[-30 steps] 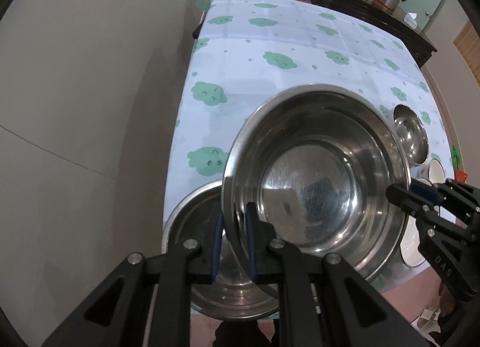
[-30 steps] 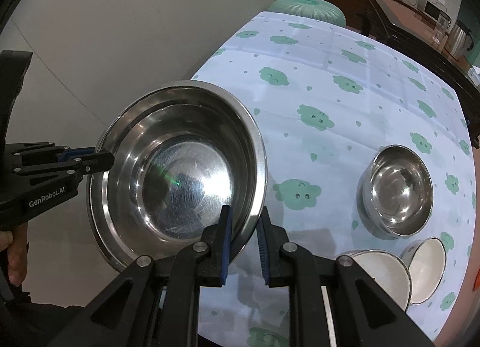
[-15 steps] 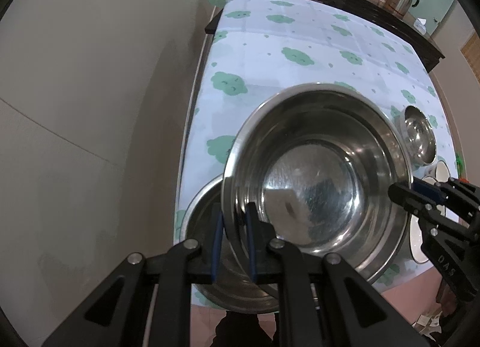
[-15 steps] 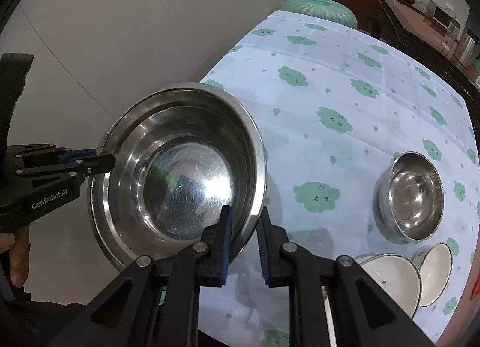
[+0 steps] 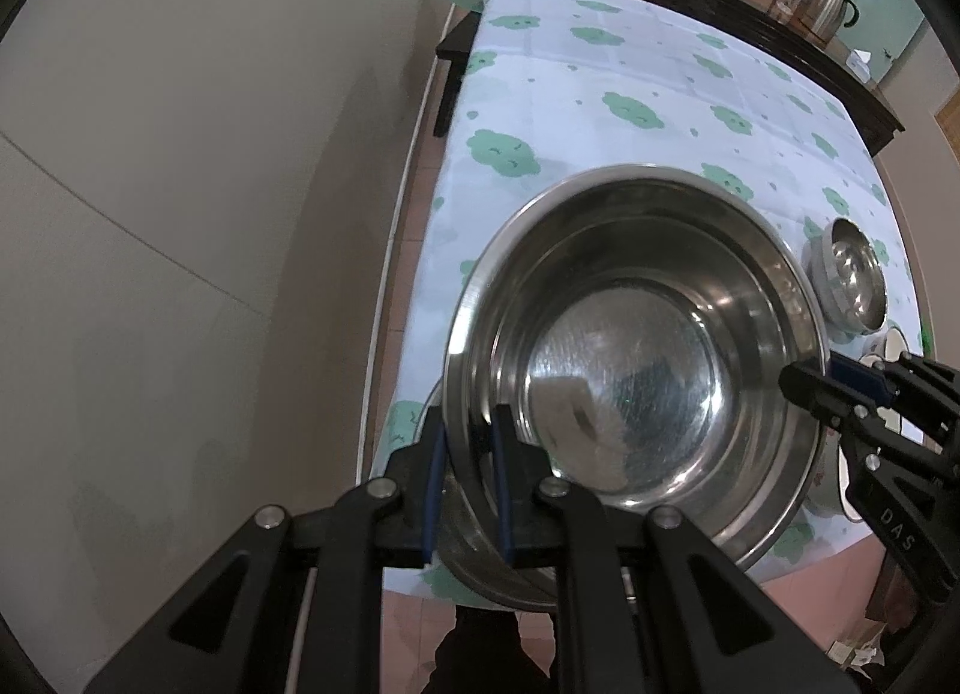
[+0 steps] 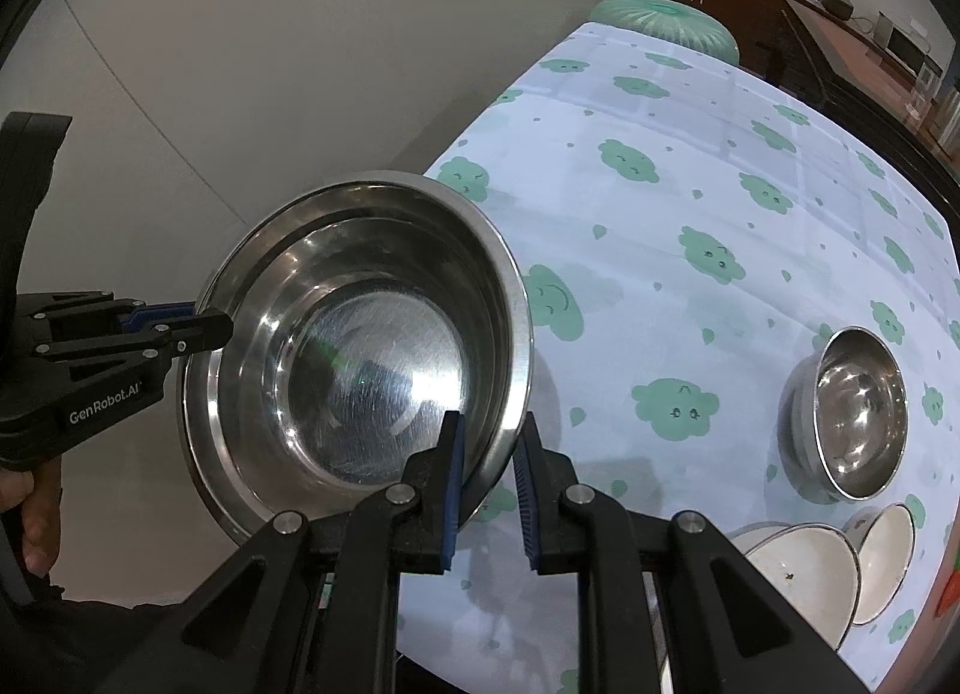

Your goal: Organize plates and bowls

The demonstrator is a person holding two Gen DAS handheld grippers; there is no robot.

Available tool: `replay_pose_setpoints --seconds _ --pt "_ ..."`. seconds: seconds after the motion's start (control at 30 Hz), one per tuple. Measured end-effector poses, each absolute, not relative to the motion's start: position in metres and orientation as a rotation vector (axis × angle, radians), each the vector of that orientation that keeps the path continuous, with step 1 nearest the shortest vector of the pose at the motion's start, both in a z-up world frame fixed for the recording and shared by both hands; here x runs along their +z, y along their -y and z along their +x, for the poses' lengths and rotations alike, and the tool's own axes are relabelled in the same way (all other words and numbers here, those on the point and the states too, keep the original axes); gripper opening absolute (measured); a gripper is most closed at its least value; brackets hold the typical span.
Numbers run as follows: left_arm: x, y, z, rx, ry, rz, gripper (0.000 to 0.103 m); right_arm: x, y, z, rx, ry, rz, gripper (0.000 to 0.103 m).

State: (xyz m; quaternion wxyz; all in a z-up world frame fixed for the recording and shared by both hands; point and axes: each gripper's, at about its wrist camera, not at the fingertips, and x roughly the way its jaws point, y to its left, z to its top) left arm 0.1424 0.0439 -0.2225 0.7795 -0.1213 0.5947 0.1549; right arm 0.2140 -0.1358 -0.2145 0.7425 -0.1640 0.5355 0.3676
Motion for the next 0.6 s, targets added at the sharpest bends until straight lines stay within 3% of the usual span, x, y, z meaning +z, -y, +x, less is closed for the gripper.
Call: replay_pose_setpoints --seconds 0.6 --pt "-0.235 -0.055 0.119 0.366 -1.31 -0.292 0.012 -0.221 0.117 0.196 0.843 -1.191 -0.398 0.018"
